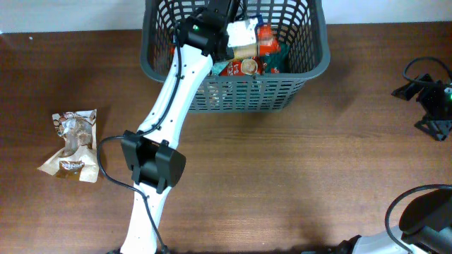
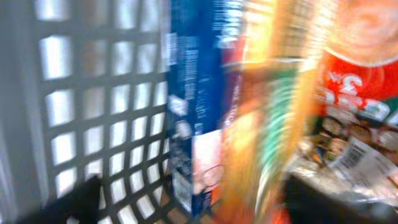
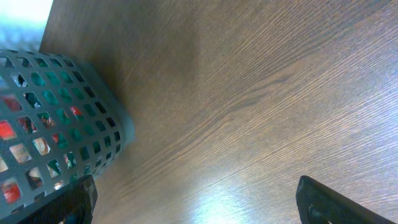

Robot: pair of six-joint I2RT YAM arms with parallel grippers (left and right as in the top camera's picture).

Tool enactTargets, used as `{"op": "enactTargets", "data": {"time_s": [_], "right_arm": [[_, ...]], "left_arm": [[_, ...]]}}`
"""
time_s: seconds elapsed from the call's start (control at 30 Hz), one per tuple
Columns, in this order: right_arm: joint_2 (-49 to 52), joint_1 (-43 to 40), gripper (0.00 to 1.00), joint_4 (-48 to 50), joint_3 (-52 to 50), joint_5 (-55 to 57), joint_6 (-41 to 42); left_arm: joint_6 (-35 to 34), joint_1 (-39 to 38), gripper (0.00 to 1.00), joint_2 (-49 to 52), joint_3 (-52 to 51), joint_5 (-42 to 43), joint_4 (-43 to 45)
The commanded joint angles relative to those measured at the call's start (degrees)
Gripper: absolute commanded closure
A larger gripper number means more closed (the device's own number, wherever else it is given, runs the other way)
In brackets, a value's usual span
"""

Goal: Pack container
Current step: 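Carry the spaghetti pack into the basket and release it with the left gripper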

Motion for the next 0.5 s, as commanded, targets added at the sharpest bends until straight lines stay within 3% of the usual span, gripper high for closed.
{"op": "enactTargets", "data": {"time_s": [0.0, 0.27, 0.47], "right_arm": [[-0.4, 0.2, 0.01, 0.0, 0.0, -0.5, 0.3], [-0.4, 0.2, 0.01, 0.0, 0.0, -0.5, 0.3], [-0.4, 0.2, 0.01, 0.0, 0.0, -0.5, 0.3]], "left_arm": [[-12.1, -0.2, 0.01, -6.6, 2.0, -4.0, -0.1], [-20.5, 8.2, 0.01, -25.9, 0.4, -3.9, -5.3], [-27.5, 22.9, 0.01, -39.6, -10.6, -0.6, -8.3]]}}
